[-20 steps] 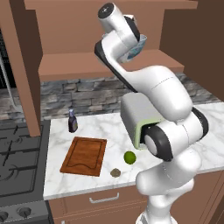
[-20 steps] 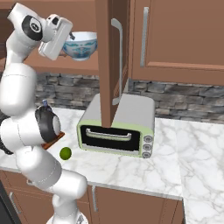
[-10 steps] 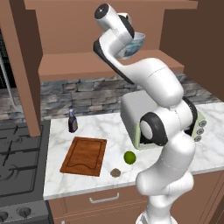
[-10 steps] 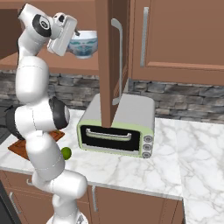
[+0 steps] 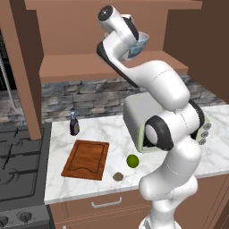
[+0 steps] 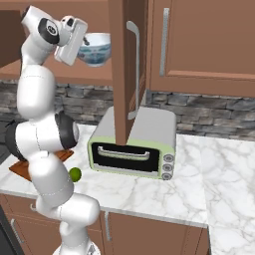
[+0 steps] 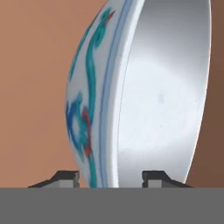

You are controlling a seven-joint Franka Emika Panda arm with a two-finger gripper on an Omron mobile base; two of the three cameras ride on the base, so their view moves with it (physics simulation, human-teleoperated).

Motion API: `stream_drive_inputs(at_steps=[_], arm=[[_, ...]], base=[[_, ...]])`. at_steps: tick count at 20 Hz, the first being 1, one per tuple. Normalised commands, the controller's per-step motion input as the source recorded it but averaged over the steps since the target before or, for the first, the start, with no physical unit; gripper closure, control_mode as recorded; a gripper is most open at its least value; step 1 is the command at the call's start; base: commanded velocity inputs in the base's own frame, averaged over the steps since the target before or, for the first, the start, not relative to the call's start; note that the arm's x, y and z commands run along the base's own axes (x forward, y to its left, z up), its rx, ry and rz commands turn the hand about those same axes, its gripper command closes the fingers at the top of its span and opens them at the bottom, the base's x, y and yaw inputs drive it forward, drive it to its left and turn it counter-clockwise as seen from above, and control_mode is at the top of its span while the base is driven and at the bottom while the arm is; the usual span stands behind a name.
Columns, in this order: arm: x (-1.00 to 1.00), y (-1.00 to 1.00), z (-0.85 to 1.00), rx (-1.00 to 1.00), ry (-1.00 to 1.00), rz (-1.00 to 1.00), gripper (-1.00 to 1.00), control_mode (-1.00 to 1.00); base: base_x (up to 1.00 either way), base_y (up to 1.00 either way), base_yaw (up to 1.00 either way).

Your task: Open the cabinet. Place the bowl and condiment on the counter. Then place the lime and garlic on the cutting board.

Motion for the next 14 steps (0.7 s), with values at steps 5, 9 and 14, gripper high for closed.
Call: stream_drive_inputs(at_steps=[5, 9, 14], arm=[[-0.09, -0.13, -0.42, 0.00, 0.00, 0.00, 1.00, -1.00], [-0.91, 0.00, -0.18, 0.00, -0.12, 0.00, 1.00, -1.00], [-1.00, 0.00, 0.00, 0.00, -0.17, 0.00, 1.00, -1.00]], base=[[0.00, 0.00, 0.00], [0.00, 0.00, 0.00], [0.00, 0.00, 0.00]])
